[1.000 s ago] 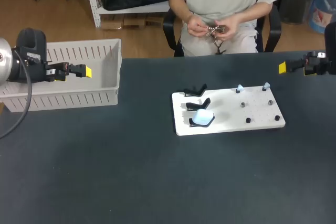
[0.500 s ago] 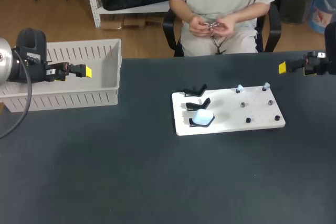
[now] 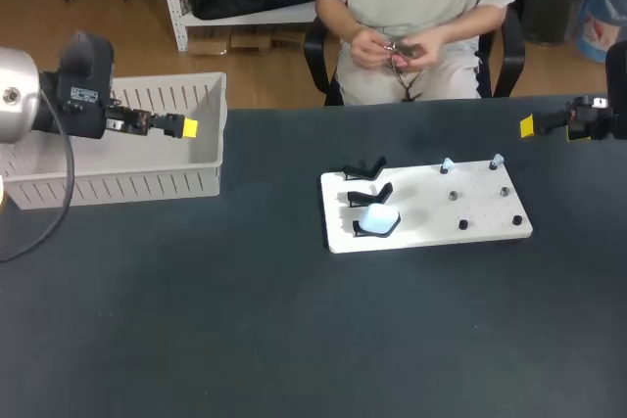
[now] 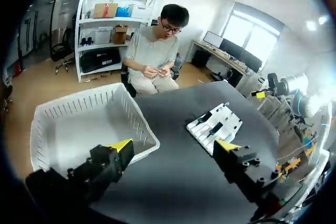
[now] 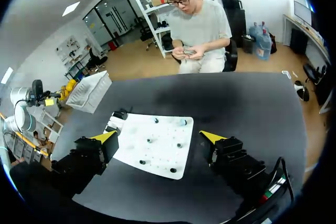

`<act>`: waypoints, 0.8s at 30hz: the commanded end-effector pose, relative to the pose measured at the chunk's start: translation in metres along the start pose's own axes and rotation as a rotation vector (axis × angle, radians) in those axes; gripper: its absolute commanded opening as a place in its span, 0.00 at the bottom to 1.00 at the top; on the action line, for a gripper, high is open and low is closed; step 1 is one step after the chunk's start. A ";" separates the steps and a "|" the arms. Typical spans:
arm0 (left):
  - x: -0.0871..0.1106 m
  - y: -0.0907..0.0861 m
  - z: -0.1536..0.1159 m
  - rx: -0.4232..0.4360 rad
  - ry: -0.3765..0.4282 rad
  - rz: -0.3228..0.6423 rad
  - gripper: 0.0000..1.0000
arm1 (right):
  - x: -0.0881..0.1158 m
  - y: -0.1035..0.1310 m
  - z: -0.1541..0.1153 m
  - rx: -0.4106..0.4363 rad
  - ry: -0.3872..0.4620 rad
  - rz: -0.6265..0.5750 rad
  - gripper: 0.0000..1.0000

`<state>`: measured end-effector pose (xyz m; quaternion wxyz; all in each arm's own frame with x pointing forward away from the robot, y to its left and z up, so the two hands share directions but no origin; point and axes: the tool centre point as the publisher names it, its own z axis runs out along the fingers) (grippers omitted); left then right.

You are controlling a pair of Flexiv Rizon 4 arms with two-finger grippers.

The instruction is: Pick up each earbud case from the left stands, insert the matching earbuds, close the lid, and place the case in the box.

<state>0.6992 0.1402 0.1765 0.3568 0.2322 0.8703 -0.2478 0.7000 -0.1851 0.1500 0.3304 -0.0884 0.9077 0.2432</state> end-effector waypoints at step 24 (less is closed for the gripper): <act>0.023 -0.116 0.058 0.628 -0.135 0.769 1.00 | 0.000 0.000 0.000 0.000 0.000 0.000 1.00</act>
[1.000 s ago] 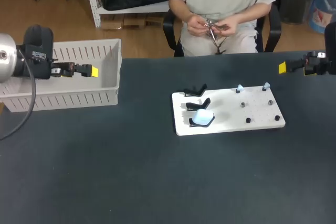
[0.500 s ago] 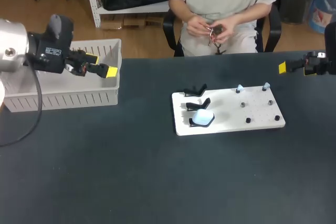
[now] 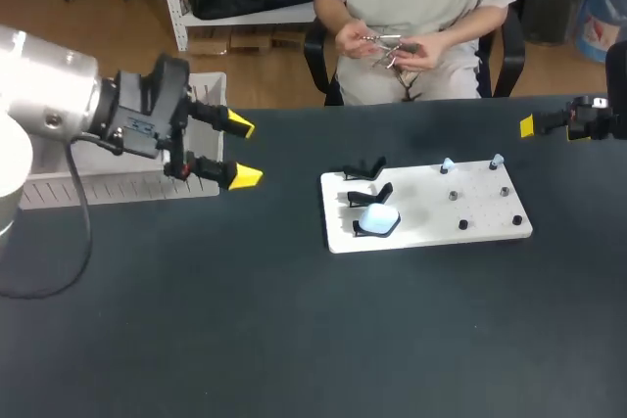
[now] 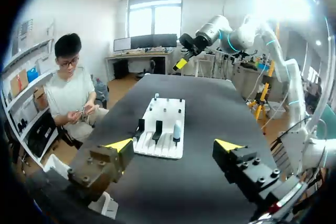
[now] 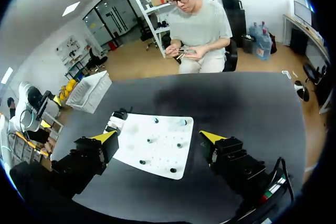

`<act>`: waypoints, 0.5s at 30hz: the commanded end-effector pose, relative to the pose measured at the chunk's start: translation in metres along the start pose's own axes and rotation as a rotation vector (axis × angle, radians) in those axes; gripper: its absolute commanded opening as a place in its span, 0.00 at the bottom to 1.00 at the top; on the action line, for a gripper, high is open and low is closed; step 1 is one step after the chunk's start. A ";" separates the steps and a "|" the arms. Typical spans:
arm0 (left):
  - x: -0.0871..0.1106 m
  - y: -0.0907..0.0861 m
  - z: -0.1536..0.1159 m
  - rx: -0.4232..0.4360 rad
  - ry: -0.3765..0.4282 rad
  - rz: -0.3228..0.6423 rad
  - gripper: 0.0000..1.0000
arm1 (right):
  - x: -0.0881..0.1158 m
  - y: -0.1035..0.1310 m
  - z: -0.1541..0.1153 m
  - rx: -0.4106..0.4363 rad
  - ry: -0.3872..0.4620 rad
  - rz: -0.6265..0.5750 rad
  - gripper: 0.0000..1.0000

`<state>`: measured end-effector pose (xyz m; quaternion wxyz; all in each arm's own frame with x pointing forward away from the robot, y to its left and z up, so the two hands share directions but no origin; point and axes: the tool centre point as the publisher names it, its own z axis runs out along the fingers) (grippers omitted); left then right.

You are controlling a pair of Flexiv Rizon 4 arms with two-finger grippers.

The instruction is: Pick up each earbud case from the left stands, insert the matching earbuds, close the lid, and place the case in the box.

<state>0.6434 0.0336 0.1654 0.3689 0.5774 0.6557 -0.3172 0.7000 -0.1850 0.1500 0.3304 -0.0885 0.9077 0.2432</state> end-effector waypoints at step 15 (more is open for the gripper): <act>0.017 -0.016 0.110 0.143 -0.042 0.093 1.00 | 0.000 0.000 0.000 0.000 0.000 0.000 1.00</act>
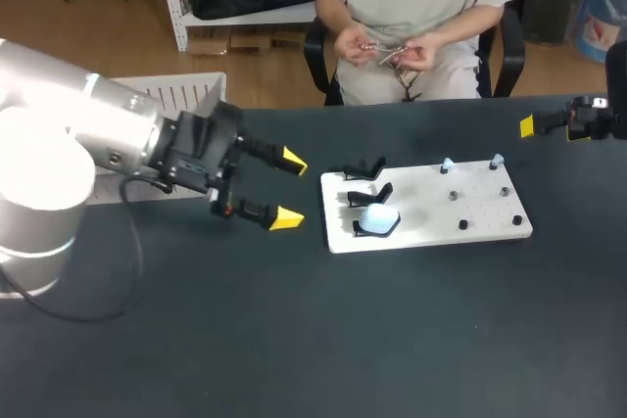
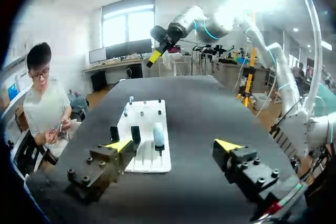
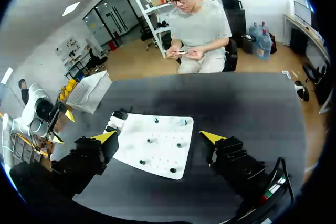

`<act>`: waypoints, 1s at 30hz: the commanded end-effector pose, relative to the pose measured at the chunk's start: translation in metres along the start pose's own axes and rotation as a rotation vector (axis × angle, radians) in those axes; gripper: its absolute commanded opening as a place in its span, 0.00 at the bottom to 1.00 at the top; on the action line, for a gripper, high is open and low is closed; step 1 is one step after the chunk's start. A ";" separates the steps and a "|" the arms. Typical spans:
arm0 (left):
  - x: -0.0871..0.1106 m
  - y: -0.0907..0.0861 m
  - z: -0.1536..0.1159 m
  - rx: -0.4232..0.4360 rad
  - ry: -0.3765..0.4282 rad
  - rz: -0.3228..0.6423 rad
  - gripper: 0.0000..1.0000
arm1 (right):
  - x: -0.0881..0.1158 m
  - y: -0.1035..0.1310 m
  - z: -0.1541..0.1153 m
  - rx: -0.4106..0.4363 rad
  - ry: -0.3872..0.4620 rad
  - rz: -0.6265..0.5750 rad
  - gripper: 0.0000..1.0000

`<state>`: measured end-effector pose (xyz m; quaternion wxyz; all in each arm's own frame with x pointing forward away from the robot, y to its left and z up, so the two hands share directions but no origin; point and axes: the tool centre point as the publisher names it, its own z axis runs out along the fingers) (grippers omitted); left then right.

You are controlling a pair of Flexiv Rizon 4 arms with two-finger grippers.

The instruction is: Pick up each earbud case from the left stands, insert the matching earbuds, close the lid, and place the case in the box.

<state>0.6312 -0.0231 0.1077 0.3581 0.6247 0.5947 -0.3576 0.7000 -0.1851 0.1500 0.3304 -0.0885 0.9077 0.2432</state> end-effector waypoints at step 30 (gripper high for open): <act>0.031 0.022 0.092 0.006 0.014 -0.022 0.78 | 0.000 0.000 0.000 0.000 0.000 0.000 1.00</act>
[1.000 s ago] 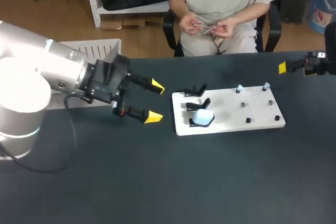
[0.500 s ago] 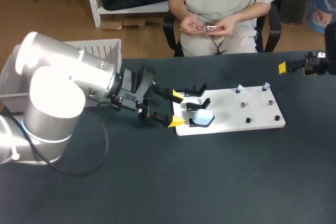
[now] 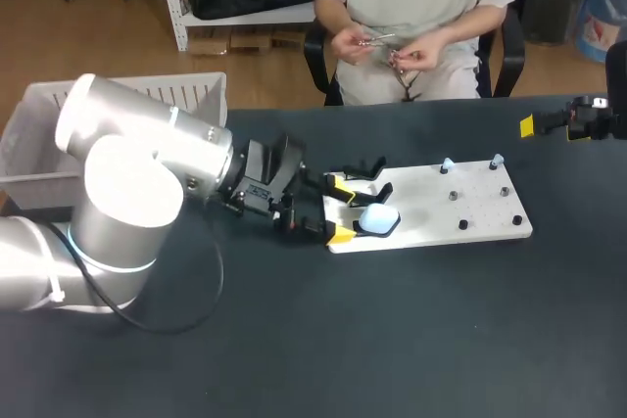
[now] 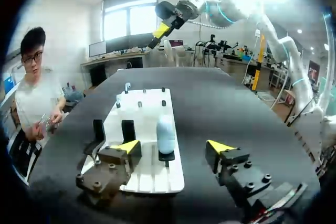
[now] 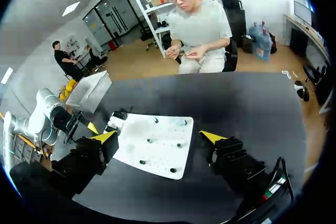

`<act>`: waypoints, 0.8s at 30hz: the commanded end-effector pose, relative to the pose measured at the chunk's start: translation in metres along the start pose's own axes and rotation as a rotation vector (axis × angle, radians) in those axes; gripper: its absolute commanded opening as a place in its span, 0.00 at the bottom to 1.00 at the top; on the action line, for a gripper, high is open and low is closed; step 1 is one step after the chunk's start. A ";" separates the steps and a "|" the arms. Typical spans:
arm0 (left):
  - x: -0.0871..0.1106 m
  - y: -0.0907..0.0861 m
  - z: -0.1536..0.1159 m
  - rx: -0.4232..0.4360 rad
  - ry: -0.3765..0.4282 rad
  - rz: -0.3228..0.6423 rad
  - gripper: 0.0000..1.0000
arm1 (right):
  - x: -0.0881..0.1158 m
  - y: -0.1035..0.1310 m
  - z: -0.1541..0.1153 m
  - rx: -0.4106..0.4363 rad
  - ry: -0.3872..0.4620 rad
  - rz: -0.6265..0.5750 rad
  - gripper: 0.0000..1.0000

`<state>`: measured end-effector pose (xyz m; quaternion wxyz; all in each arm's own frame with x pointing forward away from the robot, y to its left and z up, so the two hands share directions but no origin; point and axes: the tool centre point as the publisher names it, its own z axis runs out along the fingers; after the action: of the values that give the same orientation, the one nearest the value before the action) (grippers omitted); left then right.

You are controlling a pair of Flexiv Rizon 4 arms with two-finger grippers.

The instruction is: Pick up each earbud case from the left stands, insert the matching earbuds, close the lid, and place the case in the box.

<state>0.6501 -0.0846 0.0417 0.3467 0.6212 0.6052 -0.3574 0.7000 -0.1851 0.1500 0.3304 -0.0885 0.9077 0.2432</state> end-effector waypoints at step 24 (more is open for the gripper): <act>0.005 0.017 0.032 0.003 -0.031 -0.001 0.59 | 0.000 0.000 0.000 0.000 0.000 0.000 1.00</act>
<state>0.6632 -0.1079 0.0245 0.3531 0.6154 0.6024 -0.3657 0.7000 -0.1851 0.1500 0.3304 -0.0885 0.9077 0.2432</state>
